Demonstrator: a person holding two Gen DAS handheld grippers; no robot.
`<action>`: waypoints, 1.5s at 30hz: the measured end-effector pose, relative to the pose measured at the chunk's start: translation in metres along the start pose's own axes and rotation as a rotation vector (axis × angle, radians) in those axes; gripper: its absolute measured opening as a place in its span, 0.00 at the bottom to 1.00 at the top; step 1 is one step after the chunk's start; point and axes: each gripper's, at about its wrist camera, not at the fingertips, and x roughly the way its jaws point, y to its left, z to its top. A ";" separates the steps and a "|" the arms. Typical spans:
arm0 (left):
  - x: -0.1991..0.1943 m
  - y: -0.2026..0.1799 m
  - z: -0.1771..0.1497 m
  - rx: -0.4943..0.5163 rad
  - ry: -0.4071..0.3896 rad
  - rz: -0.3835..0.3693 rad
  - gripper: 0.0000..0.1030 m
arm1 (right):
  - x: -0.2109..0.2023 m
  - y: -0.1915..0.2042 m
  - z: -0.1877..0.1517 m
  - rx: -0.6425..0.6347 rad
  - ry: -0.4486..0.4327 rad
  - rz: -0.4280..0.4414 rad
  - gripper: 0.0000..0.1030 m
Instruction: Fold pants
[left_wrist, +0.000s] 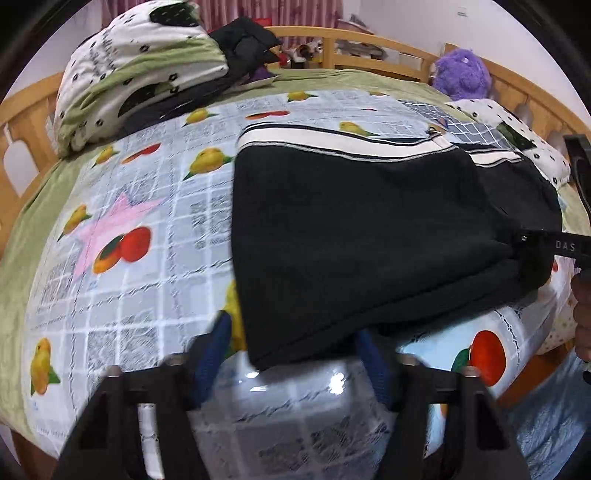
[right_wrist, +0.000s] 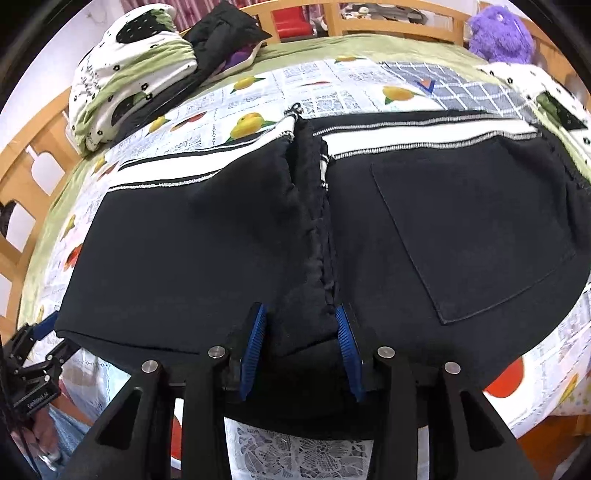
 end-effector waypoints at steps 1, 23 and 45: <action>0.000 -0.002 0.000 0.018 -0.008 0.042 0.34 | 0.002 0.000 -0.001 0.003 -0.002 -0.002 0.39; -0.051 0.037 -0.012 -0.143 -0.019 -0.097 0.46 | -0.056 0.003 -0.009 -0.109 -0.199 0.055 0.34; -0.047 0.060 0.049 -0.149 0.039 -0.119 0.46 | -0.084 0.015 0.025 -0.149 -0.161 0.081 0.35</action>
